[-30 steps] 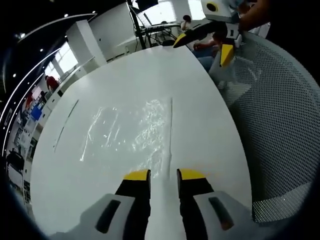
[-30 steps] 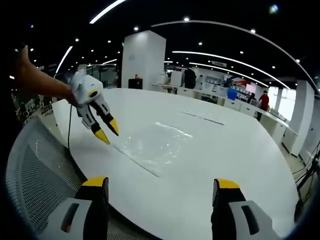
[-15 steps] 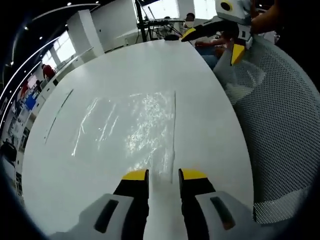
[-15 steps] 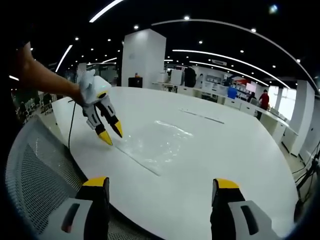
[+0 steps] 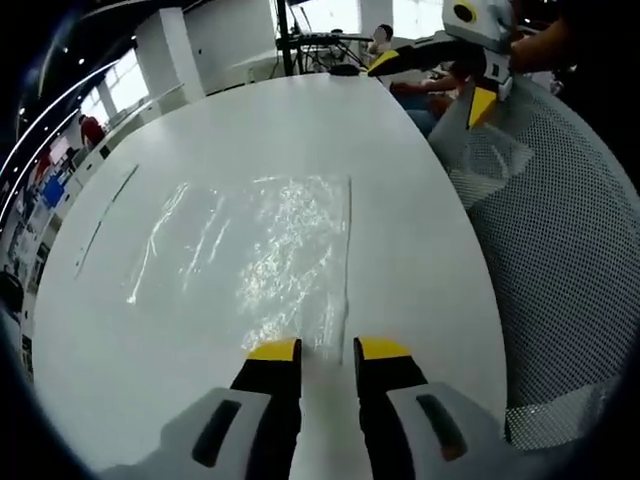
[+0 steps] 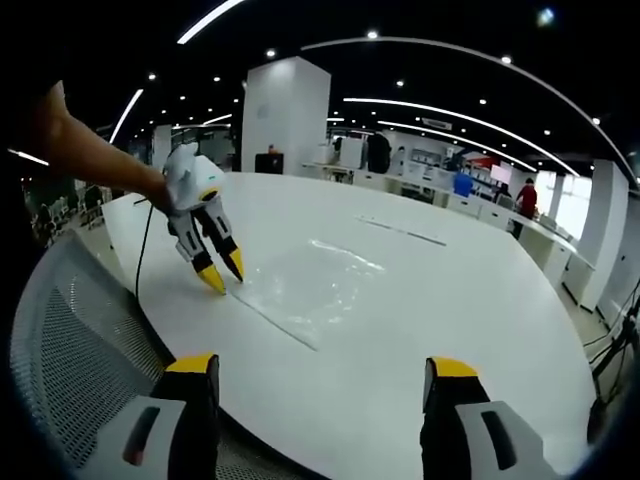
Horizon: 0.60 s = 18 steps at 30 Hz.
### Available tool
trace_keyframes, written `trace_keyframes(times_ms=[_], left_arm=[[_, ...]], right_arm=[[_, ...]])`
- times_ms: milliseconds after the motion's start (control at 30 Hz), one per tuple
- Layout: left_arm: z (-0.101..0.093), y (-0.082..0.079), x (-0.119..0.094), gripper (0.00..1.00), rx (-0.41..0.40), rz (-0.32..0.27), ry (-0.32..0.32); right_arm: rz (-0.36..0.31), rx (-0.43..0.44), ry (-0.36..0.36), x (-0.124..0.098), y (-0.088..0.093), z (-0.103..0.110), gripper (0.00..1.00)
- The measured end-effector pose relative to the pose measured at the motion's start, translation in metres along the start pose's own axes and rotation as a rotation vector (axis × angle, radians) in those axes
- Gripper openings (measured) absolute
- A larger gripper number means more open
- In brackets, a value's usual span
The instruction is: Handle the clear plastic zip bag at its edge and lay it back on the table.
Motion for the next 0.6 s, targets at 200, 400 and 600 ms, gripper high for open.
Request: trace_keyframes(times_ms=[200, 400, 600], left_arm=[[0.0033, -0.0001, 0.0009, 0.13, -0.015, 0.002, 0.018], [0.0053, 0.0006, 0.0012, 0.11, -0.011, 0.002, 0.028], [0.0018, -0.0009, 0.0017, 0.03, 0.007, 0.004, 0.036]], right_arm=[[0.004, 0.000, 0.001, -0.0001, -0.0005, 0.0007, 0.84], [0.009, -0.001, -0.002, 0.0005, 0.0010, -0.0003, 0.83], [0.013, -0.001, -0.003, 0.0005, 0.0011, -0.0001, 0.83]])
Point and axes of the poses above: the point that each gripper's makers call its tool centre point, and the gripper's own axes: x roughly forward along the fingers, z roughly to its left, y roughly out of its underside, the point moved 8 cm from there along -x, roughly backward along the fingers
